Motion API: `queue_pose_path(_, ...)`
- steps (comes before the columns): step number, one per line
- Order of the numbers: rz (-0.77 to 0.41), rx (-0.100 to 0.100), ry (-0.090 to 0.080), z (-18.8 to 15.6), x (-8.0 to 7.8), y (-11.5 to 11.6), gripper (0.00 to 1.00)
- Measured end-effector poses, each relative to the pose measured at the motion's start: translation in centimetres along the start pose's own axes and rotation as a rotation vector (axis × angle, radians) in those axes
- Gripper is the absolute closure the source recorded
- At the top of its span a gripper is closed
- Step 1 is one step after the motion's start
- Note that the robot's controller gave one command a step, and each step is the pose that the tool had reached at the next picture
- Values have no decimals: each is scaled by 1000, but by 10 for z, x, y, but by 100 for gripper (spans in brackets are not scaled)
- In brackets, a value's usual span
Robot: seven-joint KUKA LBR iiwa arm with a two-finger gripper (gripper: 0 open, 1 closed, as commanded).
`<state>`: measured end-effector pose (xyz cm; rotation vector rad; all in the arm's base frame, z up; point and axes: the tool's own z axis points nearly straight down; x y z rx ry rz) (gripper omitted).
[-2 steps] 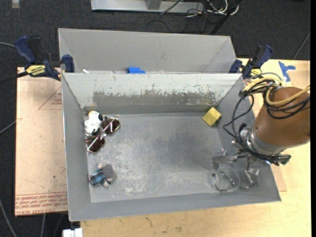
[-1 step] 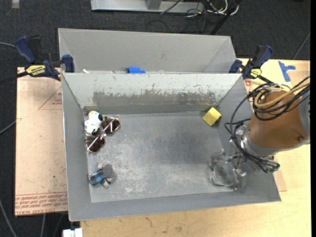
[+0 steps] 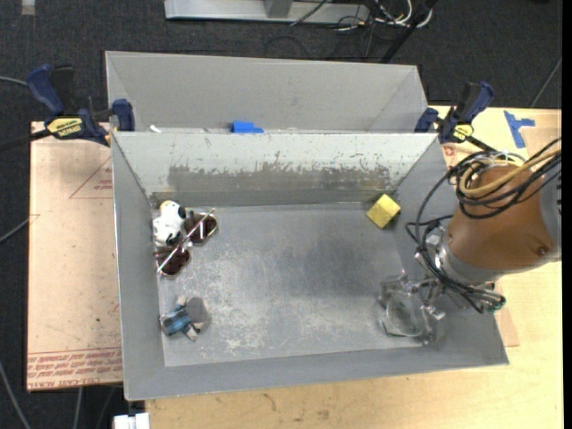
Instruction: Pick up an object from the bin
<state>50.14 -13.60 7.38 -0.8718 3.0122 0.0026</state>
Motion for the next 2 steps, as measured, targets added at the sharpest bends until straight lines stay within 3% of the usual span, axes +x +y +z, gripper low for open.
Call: queue_pose_path(2,-1,-2,4,-17,1,1,100)
